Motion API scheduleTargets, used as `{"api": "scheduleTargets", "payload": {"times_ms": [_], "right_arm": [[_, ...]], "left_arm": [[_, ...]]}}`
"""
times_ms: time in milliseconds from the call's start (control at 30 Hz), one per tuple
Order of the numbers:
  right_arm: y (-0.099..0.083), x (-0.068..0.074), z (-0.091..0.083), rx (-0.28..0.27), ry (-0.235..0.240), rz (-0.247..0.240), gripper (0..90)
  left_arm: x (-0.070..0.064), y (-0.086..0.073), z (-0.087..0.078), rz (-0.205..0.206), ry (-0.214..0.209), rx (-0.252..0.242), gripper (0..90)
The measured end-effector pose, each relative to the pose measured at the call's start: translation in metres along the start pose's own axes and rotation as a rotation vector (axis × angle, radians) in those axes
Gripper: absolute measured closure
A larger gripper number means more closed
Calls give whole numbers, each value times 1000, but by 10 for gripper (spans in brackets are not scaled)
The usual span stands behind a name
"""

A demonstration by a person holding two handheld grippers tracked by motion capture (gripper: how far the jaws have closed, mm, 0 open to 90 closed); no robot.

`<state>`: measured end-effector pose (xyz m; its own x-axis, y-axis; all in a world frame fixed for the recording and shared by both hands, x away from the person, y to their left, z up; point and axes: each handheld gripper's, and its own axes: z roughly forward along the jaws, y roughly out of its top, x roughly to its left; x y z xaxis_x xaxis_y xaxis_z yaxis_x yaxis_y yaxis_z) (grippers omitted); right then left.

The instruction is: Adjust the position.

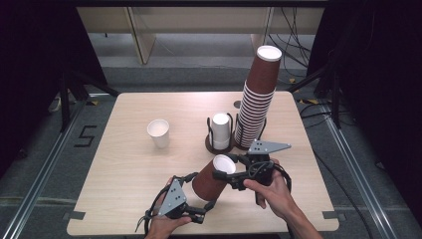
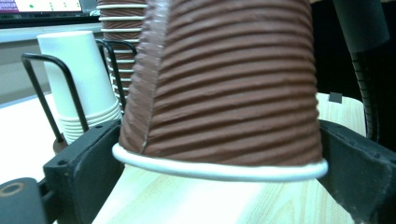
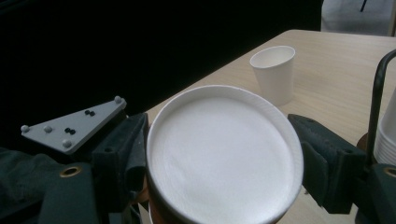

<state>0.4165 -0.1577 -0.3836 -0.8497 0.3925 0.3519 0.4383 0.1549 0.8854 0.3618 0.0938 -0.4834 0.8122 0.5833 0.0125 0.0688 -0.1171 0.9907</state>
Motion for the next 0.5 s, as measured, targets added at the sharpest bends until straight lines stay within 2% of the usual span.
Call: {"api": "scheduleTargets", "payload": {"times_ms": [33, 67, 133, 167, 233, 300, 400, 433, 467, 500], "right_arm": [[-1, 0, 0, 8, -8, 17, 248], [-1, -2, 0, 2, -3, 9, 247], [-2, -3, 1, 11, 11, 36, 245], [-2, -4, 0, 7, 7, 20, 243], [-1, -5, -2, 18, 13, 26, 240], [-1, -6, -4, 22, 22, 37, 236], [-1, -6, -5, 45, 27, 1, 214], [1, -6, -6, 53, 7, -19, 201], [1, -6, -6, 62, 7, -31, 180], [3, -5, -8, 85, -3, -43, 155]], "left_arm": [[1, 0, -1, 2, -1, 1, 68], [2, 0, -1, 1, -3, 0, 73], [3, 1, -2, 9, -4, 3, 94], [3, 2, -2, 13, -8, 9, 106], [4, 4, -2, 23, -15, 8, 119], [5, 7, -4, 49, -16, 30, 128], [6, 9, -7, 61, -30, 46, 136], [8, 9, -7, 61, -38, 60, 137], [9, 10, -8, 62, -56, 82, 136], [10, 10, -9, 80, -54, 93, 136]]}}
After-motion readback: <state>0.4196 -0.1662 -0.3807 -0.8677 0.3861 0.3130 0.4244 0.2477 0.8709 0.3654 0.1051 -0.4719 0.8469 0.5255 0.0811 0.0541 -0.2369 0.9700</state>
